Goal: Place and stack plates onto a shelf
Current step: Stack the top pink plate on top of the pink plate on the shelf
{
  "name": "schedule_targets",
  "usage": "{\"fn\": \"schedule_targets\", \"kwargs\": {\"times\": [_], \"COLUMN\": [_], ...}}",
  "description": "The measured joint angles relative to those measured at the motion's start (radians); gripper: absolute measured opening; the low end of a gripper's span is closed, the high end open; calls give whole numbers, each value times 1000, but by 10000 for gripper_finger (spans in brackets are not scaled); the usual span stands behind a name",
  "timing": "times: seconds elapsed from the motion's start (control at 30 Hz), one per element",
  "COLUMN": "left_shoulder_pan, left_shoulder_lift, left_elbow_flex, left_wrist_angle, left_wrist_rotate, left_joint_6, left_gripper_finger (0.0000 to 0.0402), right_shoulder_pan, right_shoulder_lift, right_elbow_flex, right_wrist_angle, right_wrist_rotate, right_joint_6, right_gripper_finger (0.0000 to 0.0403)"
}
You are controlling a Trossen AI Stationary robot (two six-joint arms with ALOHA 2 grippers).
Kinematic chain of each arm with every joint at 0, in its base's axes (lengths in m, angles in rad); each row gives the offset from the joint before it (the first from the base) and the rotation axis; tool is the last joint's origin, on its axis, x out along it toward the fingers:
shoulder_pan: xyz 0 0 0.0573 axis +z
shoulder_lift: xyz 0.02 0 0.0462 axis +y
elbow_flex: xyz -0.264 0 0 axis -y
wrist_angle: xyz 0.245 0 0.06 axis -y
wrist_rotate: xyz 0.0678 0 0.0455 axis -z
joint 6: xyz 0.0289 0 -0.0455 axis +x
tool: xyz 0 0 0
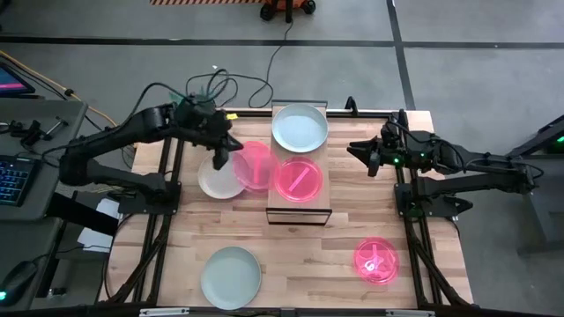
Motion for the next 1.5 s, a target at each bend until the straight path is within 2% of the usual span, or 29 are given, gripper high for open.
{"fn": "schedule_targets", "kwargs": {"times": [0.1,0.3,0.53,0.73,1.5], "left_shoulder_pan": [-51,-144,-174,-179,-206], "left_shoulder_lift": [93,277,396,424,426], "left_elbow_flex": [48,145,170,170,170], "left_wrist_angle": [29,116,259,294,185], "left_wrist_rotate": [-38,-142,-260,-267,-301], "left_joint_6": [-57,-65,-129,-164,-137], "left_gripper_finger": [0,0,0,0,0], "right_shoulder_pan": [0,0,0,0,0], "right_shoulder_lift": [0,0,0,8,32], "right_elbow_flex": [0,0,0,0,0], "right_wrist_angle": [0,1,-4,-14,-50], "right_wrist_rotate": [0,0,0,0,0], "right_joint_6": [0,0,-2,-3,-3], "right_gripper_finger": [126,126,126,126,126]}}
